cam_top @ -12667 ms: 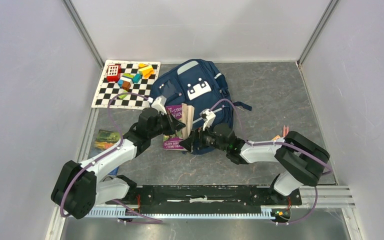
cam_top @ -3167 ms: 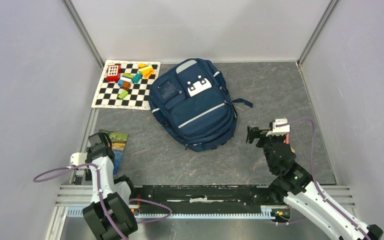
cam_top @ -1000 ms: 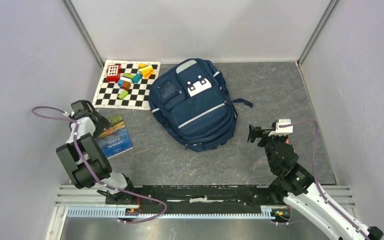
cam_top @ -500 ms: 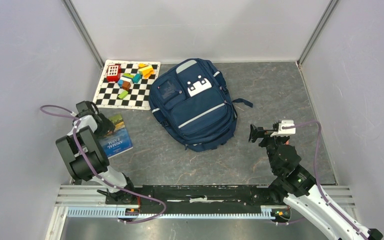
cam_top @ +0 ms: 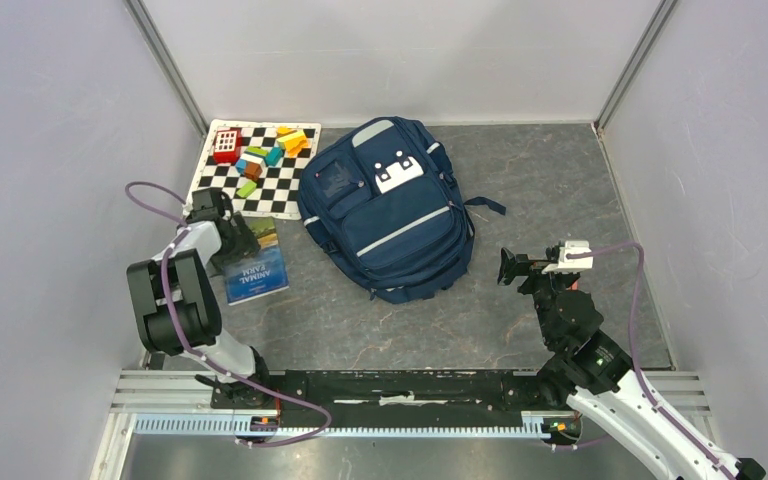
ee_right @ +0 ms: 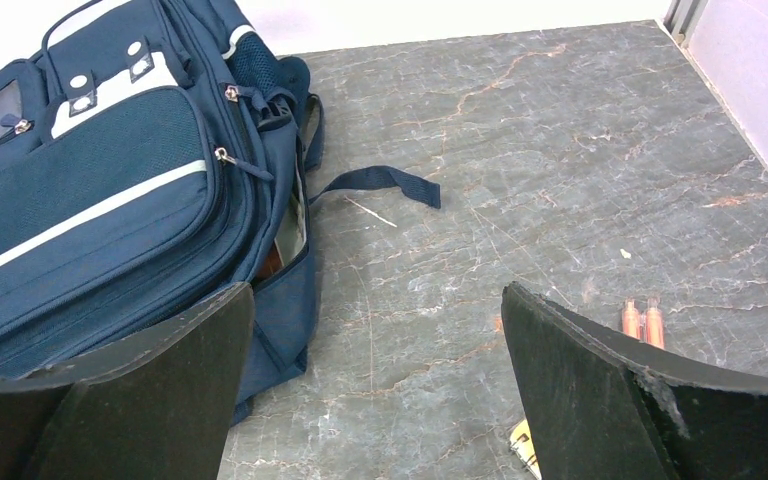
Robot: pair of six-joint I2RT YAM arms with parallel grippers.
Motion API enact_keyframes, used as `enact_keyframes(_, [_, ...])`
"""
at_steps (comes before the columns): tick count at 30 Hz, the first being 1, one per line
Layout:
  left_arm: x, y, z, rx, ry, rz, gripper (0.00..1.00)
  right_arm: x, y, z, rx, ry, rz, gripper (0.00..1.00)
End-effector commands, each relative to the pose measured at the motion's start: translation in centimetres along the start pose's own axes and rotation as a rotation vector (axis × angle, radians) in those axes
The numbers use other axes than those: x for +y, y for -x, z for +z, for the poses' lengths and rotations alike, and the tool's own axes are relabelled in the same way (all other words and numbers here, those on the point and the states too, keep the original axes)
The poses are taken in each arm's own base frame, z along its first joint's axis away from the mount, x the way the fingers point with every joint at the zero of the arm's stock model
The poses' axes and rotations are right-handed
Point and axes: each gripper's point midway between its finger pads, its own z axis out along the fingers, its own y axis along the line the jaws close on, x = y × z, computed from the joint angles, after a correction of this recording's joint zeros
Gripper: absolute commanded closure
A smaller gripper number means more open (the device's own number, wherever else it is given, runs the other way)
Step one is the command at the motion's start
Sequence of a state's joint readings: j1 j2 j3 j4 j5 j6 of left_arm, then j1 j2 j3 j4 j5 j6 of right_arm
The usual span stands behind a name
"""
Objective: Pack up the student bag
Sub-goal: Adjust the book at the center of the board.
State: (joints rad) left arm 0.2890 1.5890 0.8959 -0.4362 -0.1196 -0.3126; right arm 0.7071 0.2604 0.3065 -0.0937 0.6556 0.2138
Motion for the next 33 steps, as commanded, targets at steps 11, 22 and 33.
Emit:
enact_keyframes(11, [1.2, 0.8, -0.1, 0.033, 0.001, 0.028, 0.0, -0.6, 2.1, -0.6, -0.043, -0.022, 0.029, 0.02])
enact_keyframes(22, [1.1, -0.2, 1.3, 0.086, 0.001, 0.042, 0.0, -0.6, 1.9, -0.6, -0.038, -0.019, 0.031, 0.02])
enact_keyframes(33, [-1.3, -2.3, 2.3, 0.2, -0.116, 0.112, 0.4, -0.8, 2.0, -0.7, -0.05, -0.027, 0.052, 0.02])
